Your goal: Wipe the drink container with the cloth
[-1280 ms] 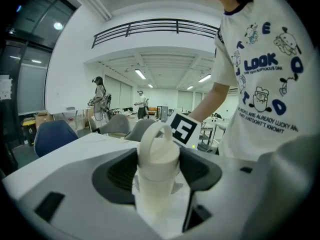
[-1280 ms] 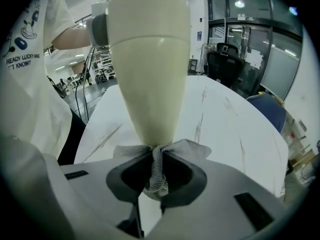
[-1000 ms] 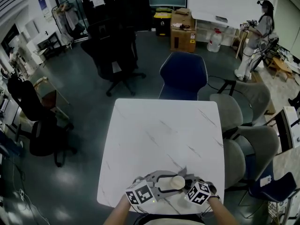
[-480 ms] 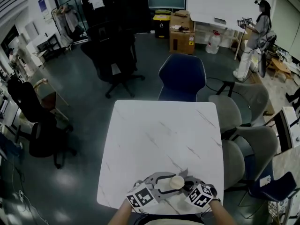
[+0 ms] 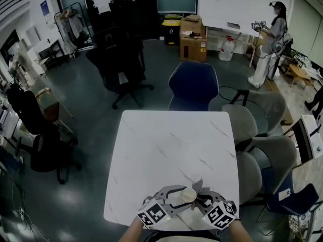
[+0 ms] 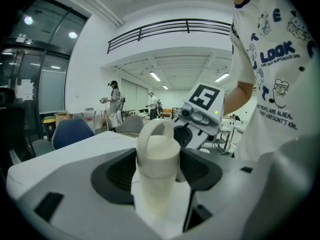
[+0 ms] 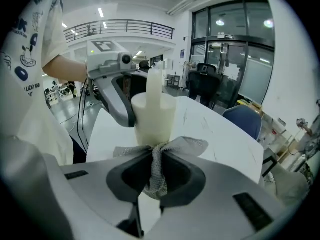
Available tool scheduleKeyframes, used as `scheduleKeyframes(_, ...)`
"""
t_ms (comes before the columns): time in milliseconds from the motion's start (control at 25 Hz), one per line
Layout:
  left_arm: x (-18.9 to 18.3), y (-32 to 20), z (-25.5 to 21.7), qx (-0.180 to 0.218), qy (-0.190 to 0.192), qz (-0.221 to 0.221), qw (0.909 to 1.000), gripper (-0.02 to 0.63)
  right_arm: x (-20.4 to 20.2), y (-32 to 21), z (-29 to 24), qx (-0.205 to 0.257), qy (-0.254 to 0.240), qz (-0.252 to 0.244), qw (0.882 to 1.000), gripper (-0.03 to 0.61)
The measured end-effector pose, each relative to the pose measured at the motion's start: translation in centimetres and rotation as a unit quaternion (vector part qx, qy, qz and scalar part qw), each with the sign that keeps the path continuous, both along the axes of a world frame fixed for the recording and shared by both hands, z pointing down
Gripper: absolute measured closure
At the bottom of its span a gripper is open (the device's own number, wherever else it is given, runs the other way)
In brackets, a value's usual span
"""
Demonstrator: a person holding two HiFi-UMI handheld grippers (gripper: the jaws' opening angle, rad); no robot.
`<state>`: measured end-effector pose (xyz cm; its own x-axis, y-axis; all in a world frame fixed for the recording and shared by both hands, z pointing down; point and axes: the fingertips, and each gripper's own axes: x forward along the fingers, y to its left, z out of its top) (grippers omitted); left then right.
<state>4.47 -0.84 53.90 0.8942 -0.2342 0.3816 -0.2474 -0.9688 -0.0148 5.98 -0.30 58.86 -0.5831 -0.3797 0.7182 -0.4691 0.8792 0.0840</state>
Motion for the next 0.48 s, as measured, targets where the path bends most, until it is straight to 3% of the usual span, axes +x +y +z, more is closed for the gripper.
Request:
scheduleKeyframes(360, -0.4, -0.2, 0.4, 0.01, -0.009, -0.043, 0.999, 0.345, 0.0, -0.1, -4.3, -0.001, -0.091, 0.025, 0.995, 0.531)
scheduleKeyframes(480, -0.4, -0.2, -0.3, 0.013, 0.004, -0.052, 0.9986, 0.345, 0.3, -0.4, -5.5, 0.003, -0.112, 0.028, 0.993, 0.531)
